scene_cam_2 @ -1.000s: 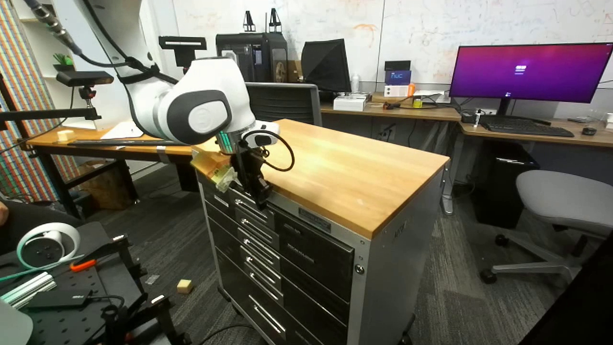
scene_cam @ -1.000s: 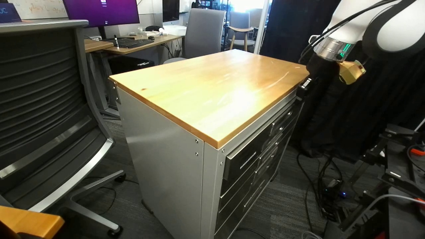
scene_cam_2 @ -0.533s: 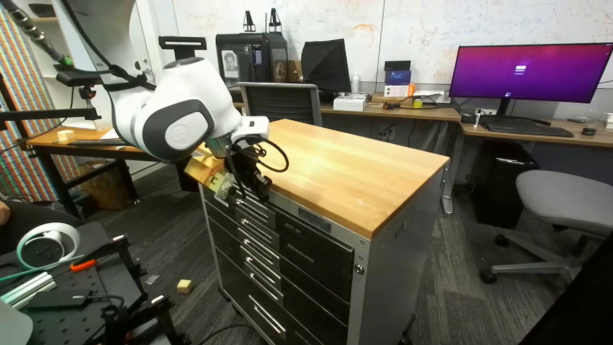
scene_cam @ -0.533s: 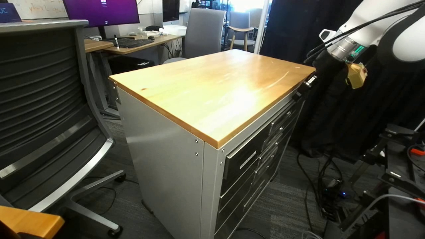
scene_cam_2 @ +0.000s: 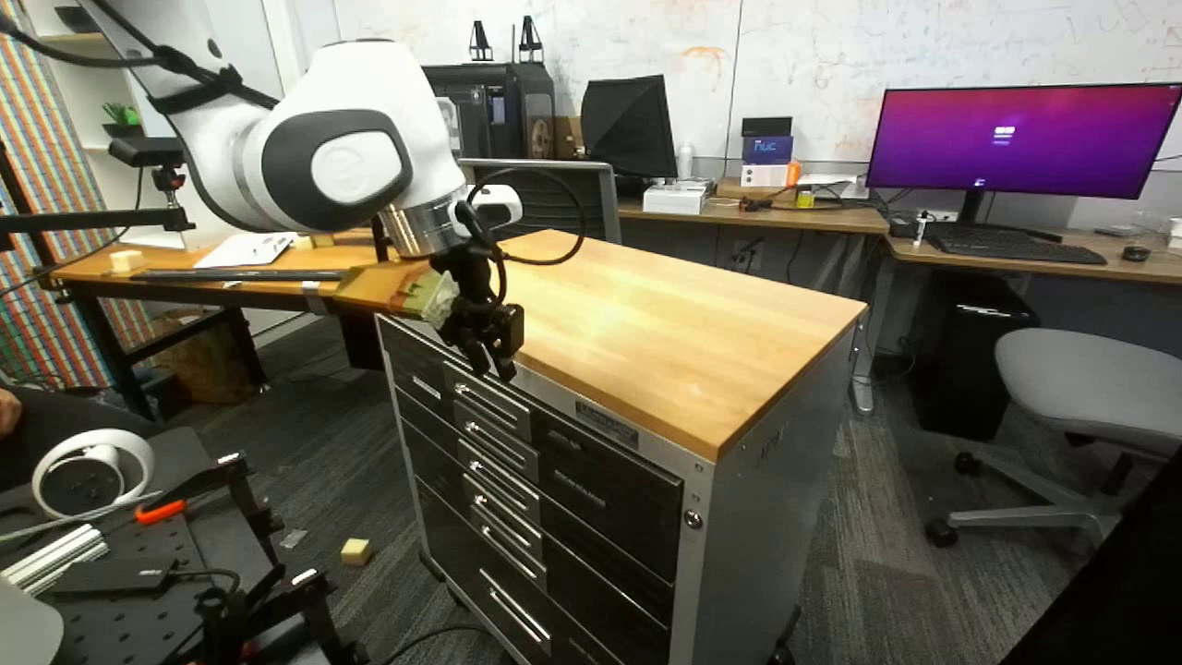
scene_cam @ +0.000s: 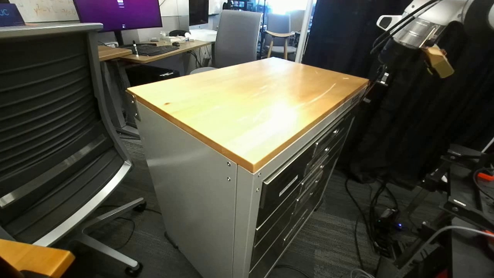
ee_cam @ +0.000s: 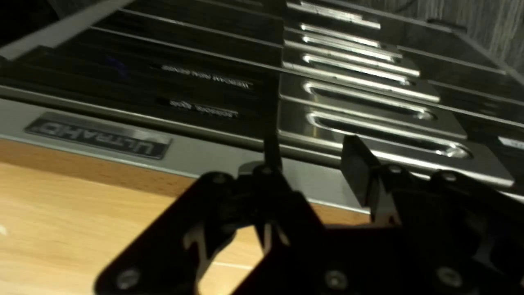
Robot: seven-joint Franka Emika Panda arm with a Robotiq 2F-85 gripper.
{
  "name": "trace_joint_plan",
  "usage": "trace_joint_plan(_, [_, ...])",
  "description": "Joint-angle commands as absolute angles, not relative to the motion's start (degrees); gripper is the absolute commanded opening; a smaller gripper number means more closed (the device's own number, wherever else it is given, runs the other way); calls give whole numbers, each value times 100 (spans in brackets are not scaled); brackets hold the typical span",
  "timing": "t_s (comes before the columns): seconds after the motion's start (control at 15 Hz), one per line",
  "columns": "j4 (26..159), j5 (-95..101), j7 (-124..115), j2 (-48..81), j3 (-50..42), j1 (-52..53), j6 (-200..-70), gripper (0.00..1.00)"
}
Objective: Put the black screwdriver inside the open drawer then close the drawer
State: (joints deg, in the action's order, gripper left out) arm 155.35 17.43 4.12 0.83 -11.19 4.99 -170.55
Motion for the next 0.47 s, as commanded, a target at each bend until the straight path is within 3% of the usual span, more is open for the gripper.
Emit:
trace_joint_plan(0.0, [15337, 2818, -96, -444, -764, 233, -15475, 75])
trace_joint_plan(0.13, [15191, 2343, 434, -547, -526, 282, -14568, 91])
trace_joint_plan(0.2, [15345, 2502, 187, -367, -570, 102, -15238, 72])
trace_joint_plan(0.33, [15255, 2446, 230, -439, -397, 143, -14790, 88])
trace_joint_plan(0.4, [15237, 2438, 239, -443, -373, 149, -14738, 91])
